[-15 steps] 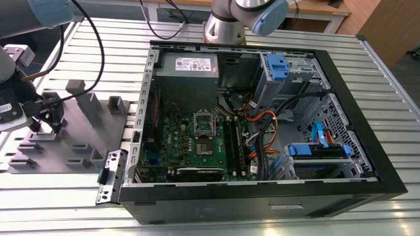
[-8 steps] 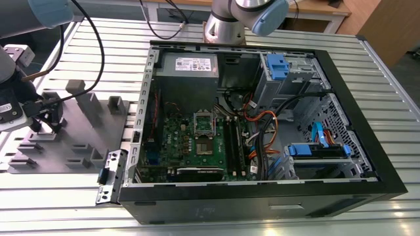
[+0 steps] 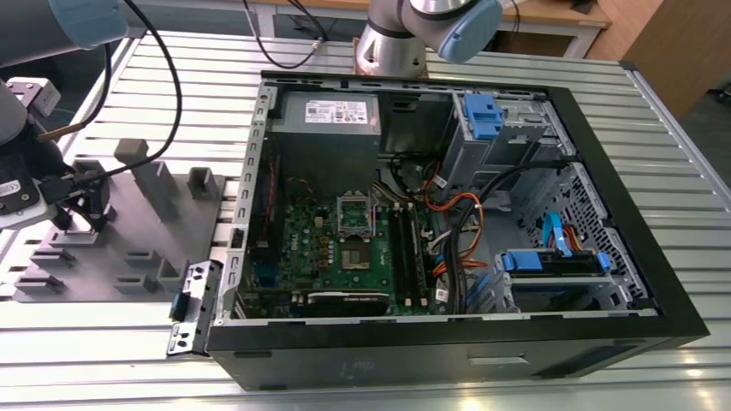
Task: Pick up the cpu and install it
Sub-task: 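Pick up the cpu and move it towards the insertion slot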
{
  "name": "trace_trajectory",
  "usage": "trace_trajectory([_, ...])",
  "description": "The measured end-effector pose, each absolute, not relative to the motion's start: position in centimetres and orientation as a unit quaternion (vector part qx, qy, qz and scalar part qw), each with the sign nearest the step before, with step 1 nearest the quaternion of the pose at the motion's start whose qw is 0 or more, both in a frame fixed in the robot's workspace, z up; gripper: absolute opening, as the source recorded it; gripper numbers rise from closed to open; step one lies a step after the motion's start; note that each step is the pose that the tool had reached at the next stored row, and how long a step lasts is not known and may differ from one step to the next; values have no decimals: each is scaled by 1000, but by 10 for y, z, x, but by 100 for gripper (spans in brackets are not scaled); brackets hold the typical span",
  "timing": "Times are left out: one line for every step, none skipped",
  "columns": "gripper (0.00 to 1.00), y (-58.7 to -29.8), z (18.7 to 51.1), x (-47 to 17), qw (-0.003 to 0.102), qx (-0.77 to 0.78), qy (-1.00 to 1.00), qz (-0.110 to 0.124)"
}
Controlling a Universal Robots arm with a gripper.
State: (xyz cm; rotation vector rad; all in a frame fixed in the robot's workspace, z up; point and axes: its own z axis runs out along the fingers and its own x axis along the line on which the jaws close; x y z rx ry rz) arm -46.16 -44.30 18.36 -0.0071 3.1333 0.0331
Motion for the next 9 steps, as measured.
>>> trace_trajectory([47, -443, 184, -462, 4, -2, 1000, 11])
trace_trajectory([47, -443, 184, -462, 4, -2, 1000, 11])
trace_trajectory([47, -443, 184, -462, 4, -2, 1000, 11])
trace_trajectory([47, -443, 184, -462, 4, -2, 1000, 11])
trace_trajectory([47, -443, 185, -462, 4, -2, 1000, 11])
trace_trajectory([47, -443, 186, -462, 4, -2, 1000, 11])
trace_trajectory([47, -443, 187, -462, 4, -2, 1000, 11])
trace_trajectory([47, -443, 188, -462, 4, -2, 1000, 11])
trace_trajectory([47, -443, 189, -462, 4, -2, 1000, 11])
